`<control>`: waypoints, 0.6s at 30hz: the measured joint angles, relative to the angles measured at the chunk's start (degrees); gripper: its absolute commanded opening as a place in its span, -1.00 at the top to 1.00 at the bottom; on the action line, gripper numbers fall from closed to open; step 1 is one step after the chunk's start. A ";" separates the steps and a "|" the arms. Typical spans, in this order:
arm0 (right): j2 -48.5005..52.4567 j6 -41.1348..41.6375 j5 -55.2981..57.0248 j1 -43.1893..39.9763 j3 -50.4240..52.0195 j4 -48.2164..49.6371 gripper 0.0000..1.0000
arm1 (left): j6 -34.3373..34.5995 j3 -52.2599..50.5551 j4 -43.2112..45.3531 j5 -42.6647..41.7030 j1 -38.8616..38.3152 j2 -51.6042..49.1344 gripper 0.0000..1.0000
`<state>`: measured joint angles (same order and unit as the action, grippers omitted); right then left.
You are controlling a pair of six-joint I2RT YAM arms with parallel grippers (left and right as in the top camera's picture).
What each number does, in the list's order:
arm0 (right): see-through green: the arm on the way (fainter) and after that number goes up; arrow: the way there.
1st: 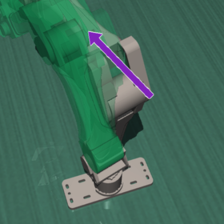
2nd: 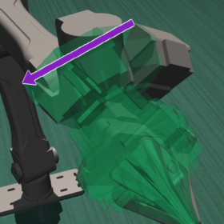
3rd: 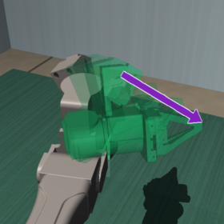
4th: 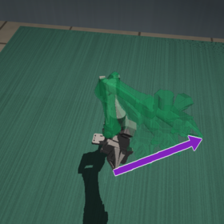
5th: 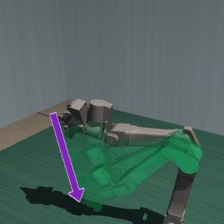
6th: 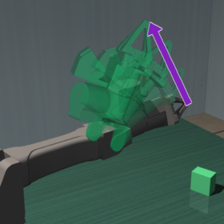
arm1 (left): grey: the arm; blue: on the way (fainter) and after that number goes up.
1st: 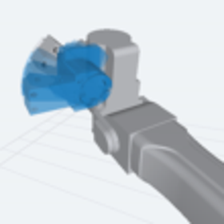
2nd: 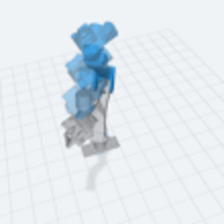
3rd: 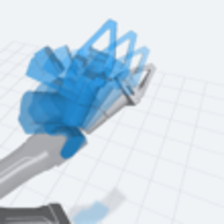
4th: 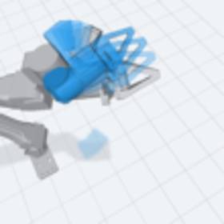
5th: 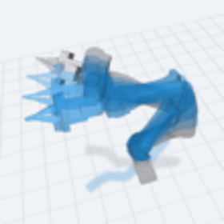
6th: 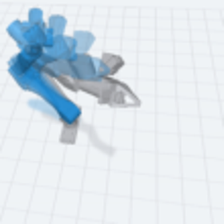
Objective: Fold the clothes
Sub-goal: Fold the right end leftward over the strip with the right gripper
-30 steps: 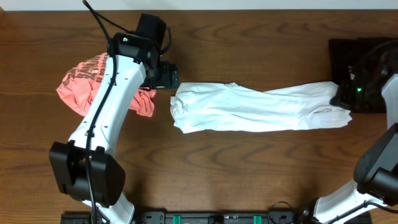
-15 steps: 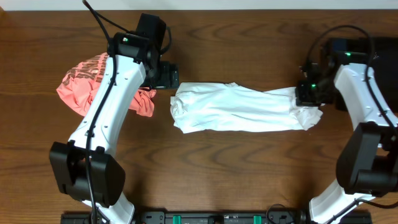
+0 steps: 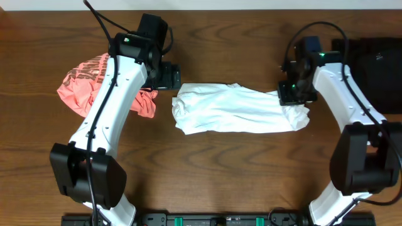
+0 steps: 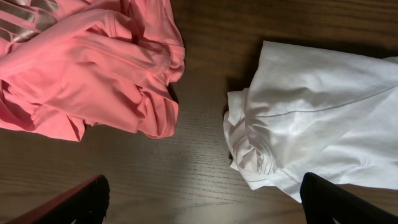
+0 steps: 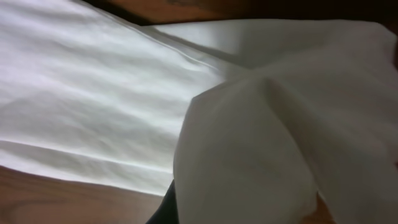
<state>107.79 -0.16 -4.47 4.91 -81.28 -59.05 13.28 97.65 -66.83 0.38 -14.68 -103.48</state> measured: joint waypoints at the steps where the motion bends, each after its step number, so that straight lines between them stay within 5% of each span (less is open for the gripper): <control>1: 0.79 0.15 0.04 0.61 0.00 0.20 0.97 | 0.00 0.00 0.00 -0.02 0.00 0.00 -0.96; 16: 6.38 2.84 0.42 7.26 0.02 3.02 0.97 | 0.00 -0.20 1.03 -0.02 0.00 0.00 -0.96; 17: 6.38 3.02 0.42 7.72 0.02 3.19 0.95 | 0.00 -0.35 1.18 -0.02 0.00 0.00 -0.96; 18: 6.38 3.26 0.42 8.13 0.02 3.26 0.73 | 0.00 -0.59 1.38 -0.02 0.00 0.00 -0.96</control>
<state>114.17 3.09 -4.05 13.04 -81.25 -55.79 13.28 97.06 -65.45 0.36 -14.68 -103.48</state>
